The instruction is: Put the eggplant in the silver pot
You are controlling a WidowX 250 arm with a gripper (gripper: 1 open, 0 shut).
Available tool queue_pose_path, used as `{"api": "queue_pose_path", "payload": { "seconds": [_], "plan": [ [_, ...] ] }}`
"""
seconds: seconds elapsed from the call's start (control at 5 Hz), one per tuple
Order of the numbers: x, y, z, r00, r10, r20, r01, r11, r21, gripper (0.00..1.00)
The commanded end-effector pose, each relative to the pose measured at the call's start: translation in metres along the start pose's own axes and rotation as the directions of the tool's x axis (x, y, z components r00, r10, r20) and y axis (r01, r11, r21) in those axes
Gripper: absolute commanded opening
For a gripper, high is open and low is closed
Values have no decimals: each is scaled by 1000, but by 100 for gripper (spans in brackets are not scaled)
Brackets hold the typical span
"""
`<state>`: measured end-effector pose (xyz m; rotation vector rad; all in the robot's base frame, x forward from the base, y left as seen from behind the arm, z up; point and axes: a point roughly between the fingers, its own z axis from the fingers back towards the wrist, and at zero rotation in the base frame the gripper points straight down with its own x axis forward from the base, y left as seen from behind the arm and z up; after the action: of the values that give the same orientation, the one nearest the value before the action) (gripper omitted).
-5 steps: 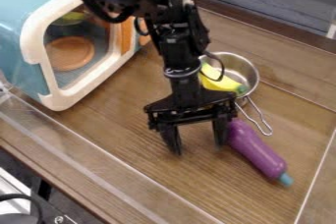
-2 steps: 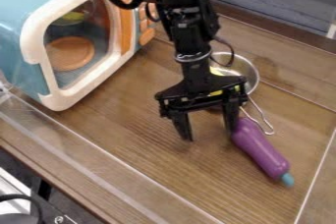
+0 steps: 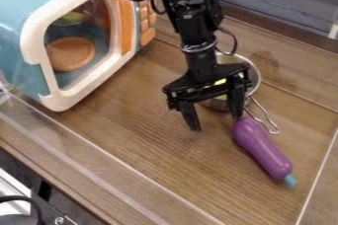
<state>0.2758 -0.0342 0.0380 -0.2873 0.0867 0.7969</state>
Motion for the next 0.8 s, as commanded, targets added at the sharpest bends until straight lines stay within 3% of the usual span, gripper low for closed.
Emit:
{"api": "queue_pose_path", "payload": {
  "seconds": [0.0,0.4,0.6],
  "plan": [
    [8,-21,10,999,39,38,-37,998,-45,100],
    [-15,-41,11,998,-60,15,60,998,-27,100],
    [-15,-29,22,998,-53,18,53,998,-24,100]
  ]
}}
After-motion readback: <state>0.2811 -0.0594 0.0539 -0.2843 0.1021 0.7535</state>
